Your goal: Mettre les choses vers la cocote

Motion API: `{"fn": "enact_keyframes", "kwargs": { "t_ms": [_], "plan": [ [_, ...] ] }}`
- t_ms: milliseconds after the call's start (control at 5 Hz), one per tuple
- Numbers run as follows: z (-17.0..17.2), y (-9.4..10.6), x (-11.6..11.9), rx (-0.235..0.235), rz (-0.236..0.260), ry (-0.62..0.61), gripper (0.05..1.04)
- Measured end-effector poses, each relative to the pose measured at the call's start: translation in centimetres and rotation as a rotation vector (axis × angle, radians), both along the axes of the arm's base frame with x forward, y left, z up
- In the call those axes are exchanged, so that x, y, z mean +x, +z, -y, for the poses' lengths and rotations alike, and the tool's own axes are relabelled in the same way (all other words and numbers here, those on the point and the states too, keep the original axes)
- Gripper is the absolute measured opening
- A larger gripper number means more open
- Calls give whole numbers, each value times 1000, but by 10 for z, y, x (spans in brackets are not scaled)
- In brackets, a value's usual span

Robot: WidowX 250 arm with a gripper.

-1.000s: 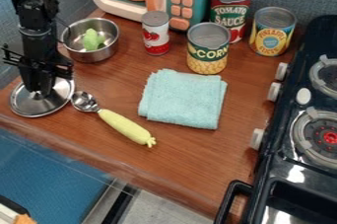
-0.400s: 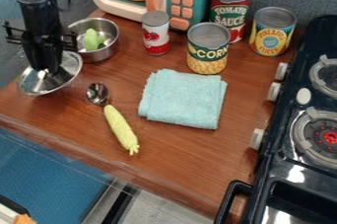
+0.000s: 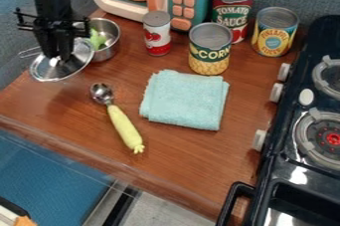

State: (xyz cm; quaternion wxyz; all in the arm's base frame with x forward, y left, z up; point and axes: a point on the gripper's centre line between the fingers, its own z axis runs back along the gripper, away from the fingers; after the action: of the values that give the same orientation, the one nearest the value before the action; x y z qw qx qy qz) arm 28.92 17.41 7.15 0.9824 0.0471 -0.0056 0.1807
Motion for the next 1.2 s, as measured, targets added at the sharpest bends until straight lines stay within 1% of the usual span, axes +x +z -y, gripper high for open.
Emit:
{"fn": "enact_keyframes", "kwargs": {
  "t_ms": [200, 400, 600, 800, 1000, 1200],
  "plan": [
    [9, 9, 14, -1, 21, -13, 262],
    [15, 4, 26, -7, 12, -12, 262],
    [13, -9, 44, 14, 0, 6, 262],
    [5, -21, 56, 45, -11, 33, 262],
    [-4, -23, 69, 65, -2, 50, 262],
    [-6, -21, 76, 56, 0, 60, 262]
  ]
}}
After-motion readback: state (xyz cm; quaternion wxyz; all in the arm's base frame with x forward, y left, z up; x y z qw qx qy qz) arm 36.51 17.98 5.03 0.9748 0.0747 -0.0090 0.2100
